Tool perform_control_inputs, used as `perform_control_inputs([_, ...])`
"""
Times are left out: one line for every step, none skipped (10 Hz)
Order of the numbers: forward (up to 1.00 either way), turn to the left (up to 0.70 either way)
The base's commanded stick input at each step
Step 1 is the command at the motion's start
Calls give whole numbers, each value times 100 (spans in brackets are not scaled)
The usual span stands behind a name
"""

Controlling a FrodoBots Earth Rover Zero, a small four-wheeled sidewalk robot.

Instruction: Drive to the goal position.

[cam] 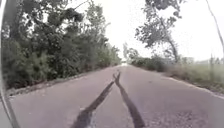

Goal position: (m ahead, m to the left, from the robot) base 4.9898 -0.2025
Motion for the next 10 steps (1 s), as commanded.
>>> perform_control_inputs([70,0])
perform_control_inputs([70,0])
perform_control_inputs([70,0])
perform_control_inputs([70,0])
perform_control_inputs([70,0])
perform_control_inputs([70,0])
perform_control_inputs([70,0])
perform_control_inputs([70,0])
perform_control_inputs([70,0])
perform_control_inputs([70,0])
